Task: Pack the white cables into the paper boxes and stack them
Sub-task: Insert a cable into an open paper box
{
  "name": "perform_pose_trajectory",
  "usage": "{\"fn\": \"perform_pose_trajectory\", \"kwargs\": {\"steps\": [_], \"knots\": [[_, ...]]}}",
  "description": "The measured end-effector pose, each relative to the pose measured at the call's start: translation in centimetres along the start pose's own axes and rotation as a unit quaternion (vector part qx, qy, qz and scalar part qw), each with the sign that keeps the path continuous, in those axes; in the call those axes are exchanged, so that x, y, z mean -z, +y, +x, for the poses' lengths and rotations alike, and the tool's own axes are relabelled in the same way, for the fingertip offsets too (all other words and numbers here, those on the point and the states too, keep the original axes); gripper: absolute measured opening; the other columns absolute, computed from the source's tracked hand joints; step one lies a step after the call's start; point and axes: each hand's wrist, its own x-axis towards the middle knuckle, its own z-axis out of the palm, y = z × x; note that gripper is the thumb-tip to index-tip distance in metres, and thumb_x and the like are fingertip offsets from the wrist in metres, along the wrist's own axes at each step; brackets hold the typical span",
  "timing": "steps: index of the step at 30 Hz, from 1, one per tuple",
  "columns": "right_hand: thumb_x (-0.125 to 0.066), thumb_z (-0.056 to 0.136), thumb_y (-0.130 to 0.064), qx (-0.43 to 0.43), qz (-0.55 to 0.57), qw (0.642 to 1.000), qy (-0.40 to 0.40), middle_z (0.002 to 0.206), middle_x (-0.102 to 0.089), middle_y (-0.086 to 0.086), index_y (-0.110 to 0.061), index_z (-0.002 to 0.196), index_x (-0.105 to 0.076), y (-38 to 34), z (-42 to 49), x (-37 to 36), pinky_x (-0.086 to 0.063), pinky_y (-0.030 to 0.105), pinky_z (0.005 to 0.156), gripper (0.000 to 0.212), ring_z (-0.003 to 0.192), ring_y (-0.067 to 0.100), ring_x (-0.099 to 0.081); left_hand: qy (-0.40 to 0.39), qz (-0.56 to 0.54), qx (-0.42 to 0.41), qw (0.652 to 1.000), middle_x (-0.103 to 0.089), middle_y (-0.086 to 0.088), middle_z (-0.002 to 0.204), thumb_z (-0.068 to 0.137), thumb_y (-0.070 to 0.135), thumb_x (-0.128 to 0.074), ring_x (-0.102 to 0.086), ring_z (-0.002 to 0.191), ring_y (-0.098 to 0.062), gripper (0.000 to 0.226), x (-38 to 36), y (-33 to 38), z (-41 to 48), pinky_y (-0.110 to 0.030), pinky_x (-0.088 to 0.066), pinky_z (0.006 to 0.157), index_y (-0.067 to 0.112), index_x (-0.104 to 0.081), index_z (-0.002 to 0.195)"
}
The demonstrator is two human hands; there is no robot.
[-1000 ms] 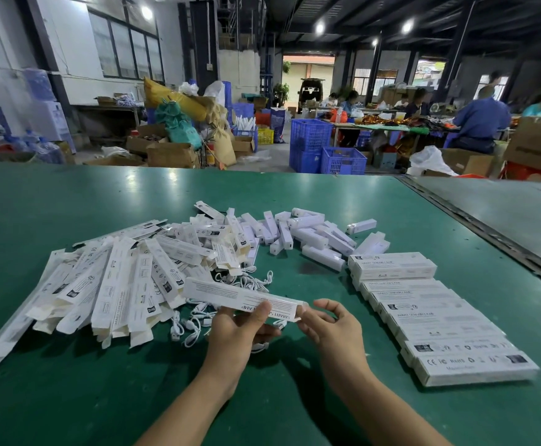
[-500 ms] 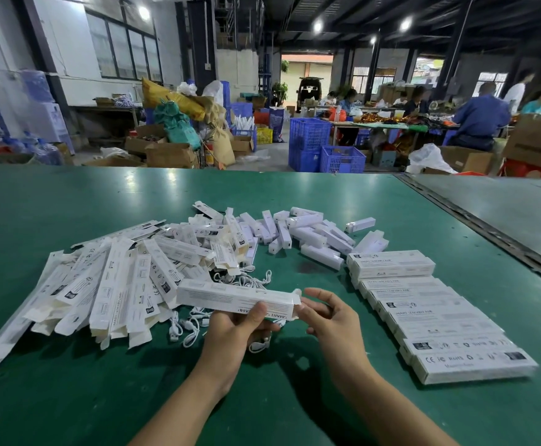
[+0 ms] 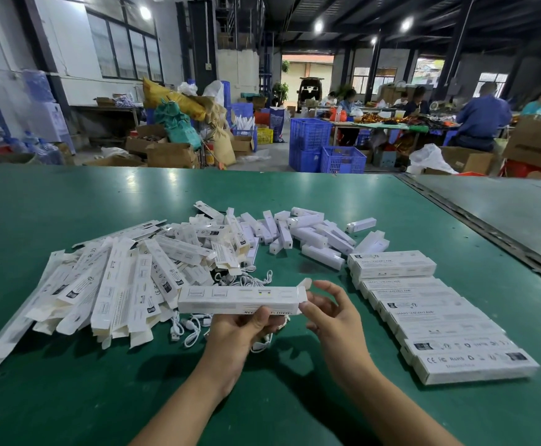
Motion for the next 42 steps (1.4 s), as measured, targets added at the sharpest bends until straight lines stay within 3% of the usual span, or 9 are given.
{"fn": "perform_pose_trajectory", "kwargs": {"steps": [5, 14, 23, 26, 33, 37, 42], "knots": [[-0.070, 0.083, 0.000, -0.009, -0.019, 1.000, -0.002, 0.096, -0.076, 0.004, -0.014, 0.102, -0.065, -0.10, 0.18, 0.40, -0.048, 0.014, 0.059, 0.023, 0.076, 0.006, -0.067, -0.008, 0.004, 0.000, 1.000, -0.076, -0.017, 0.101, 0.075, 0.023, -0.071, -0.074, 0.086, -0.031, 0.036, -0.19, 0.21, -0.12, -0.032, -0.060, 0.076, 0.007, -0.069, 0.107], [-0.069, 0.087, -0.011, -0.049, -0.030, 0.998, 0.006, 0.087, -0.077, 0.000, -0.016, 0.102, -0.064, -0.16, 0.42, 0.50, -0.045, 0.029, 0.069, 0.017, 0.072, 0.004, -0.066, -0.009, 0.031, 0.008, 0.999, -0.076, -0.016, 0.101, 0.069, 0.031, -0.077, -0.074, 0.089, -0.033, 0.045, 0.00, 0.11, -0.26, -0.032, -0.060, 0.077, 0.009, -0.069, 0.107], [-0.071, 0.082, -0.005, -0.089, 0.057, 0.994, 0.034, 0.078, -0.074, 0.003, -0.012, 0.105, -0.060, 0.11, 0.58, 0.37, -0.051, 0.027, 0.070, 0.027, 0.063, 0.010, -0.060, -0.004, 0.048, 0.001, 0.999, -0.077, -0.012, 0.096, 0.074, 0.026, -0.074, -0.074, 0.085, -0.028, 0.021, -0.37, 0.08, -0.32, -0.032, -0.060, 0.077, 0.024, -0.078, 0.094], [-0.073, 0.081, -0.007, -0.074, 0.059, 0.994, 0.057, 0.086, -0.076, 0.002, -0.013, 0.104, -0.060, 0.00, 0.62, 0.50, -0.048, 0.029, 0.074, 0.027, 0.074, 0.011, -0.067, 0.001, 0.052, -0.002, 0.999, -0.077, -0.010, 0.095, 0.073, 0.029, -0.074, -0.075, 0.085, -0.027, 0.021, -0.37, 0.18, -0.34, -0.029, -0.059, 0.075, 0.031, -0.077, 0.094], [-0.069, 0.085, 0.001, -0.051, 0.176, 0.980, 0.082, 0.083, -0.070, 0.009, -0.009, 0.098, -0.059, -0.69, 0.83, 0.87, -0.057, 0.023, 0.067, 0.019, 0.073, 0.018, -0.069, 0.022, 0.033, 0.000, 0.999, -0.077, -0.012, 0.096, 0.073, 0.023, -0.074, -0.074, 0.081, -0.028, 0.020, -0.40, 0.16, -0.31, -0.028, -0.058, 0.071, 0.023, -0.077, 0.092], [-0.070, 0.083, -0.003, -0.040, 0.174, 0.980, 0.083, 0.082, -0.070, 0.007, -0.006, 0.095, -0.062, -0.49, 0.61, 0.74, -0.056, 0.020, 0.066, 0.015, 0.072, 0.013, -0.070, 0.027, 0.023, -0.003, 0.999, -0.077, -0.012, 0.096, 0.073, 0.020, -0.073, -0.074, 0.079, -0.029, 0.021, -0.49, 0.22, -0.41, -0.028, -0.058, 0.069, 0.018, -0.075, 0.094], [-0.075, 0.071, -0.012, -0.028, 0.126, 0.991, 0.027, 0.098, -0.076, 0.009, -0.003, 0.100, -0.070, -0.44, 0.46, 0.63, -0.054, 0.017, 0.071, 0.031, 0.085, 0.013, -0.071, 0.029, 0.021, -0.007, 0.999, -0.076, -0.015, 0.095, 0.075, 0.018, -0.072, -0.074, 0.078, -0.029, 0.025, -0.44, 0.25, -0.41, -0.028, -0.057, 0.068, 0.014, -0.071, 0.100]]}}
